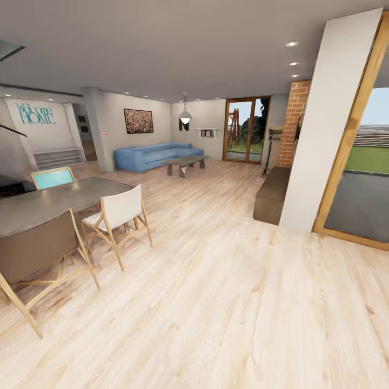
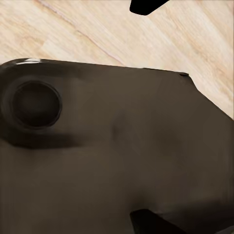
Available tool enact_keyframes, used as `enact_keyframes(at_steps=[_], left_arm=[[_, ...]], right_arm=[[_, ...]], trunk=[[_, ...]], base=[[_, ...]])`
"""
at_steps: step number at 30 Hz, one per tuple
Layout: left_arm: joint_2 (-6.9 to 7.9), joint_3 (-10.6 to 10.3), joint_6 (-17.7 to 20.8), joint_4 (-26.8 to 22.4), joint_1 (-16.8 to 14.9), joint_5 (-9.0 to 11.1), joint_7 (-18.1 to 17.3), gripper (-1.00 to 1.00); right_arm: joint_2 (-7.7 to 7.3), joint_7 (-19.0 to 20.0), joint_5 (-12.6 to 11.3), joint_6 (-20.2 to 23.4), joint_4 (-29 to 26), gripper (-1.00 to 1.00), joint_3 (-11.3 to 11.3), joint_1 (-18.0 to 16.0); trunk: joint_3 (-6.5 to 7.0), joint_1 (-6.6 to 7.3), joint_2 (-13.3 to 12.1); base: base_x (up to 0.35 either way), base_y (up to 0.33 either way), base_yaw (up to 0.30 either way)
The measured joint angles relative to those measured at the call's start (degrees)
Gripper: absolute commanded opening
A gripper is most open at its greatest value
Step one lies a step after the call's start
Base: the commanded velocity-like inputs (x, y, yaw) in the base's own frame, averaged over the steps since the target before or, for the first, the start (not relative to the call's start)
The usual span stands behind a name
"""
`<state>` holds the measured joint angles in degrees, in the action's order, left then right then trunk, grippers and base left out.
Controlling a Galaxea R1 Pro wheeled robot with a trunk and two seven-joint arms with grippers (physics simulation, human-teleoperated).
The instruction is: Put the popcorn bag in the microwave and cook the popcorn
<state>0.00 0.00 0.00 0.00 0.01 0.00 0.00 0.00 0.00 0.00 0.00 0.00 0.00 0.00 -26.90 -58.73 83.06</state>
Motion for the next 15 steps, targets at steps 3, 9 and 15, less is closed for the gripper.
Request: enact_keyframes(at_steps=[3, 9, 15], left_arm=[[0.1, 0.39, -0.87, -0.94, 0.07, 0.87, -0.08, 1.0], [0.12, 0.47, -2.34, -1.36, 0.07, -0.1, -0.07, 1.0], [0.12, 0.49, -2.55, -1.37, 0.07, -0.08, -0.07, 1.0]], right_arm=[[0.14, -0.08, 0.45, -0.24, -0.27, 1.0, 0.51, 0.6], [0.09, 0.18, 0.47, 0.08, -0.24, 1.0, 0.7, 0.61], [0.06, 0.1, 0.55, 0.32, -0.24, 1.0, 0.65, 0.6]], trunk=[[0.01, 0.0, 0.0], [0.01, 0.0, 0.0], [0.0, 0.0, 0.0]], base=[[0.0, 0.0, 0.0], [0.0, 0.0, 0.0], [0.0, 0.0, 0.215]])
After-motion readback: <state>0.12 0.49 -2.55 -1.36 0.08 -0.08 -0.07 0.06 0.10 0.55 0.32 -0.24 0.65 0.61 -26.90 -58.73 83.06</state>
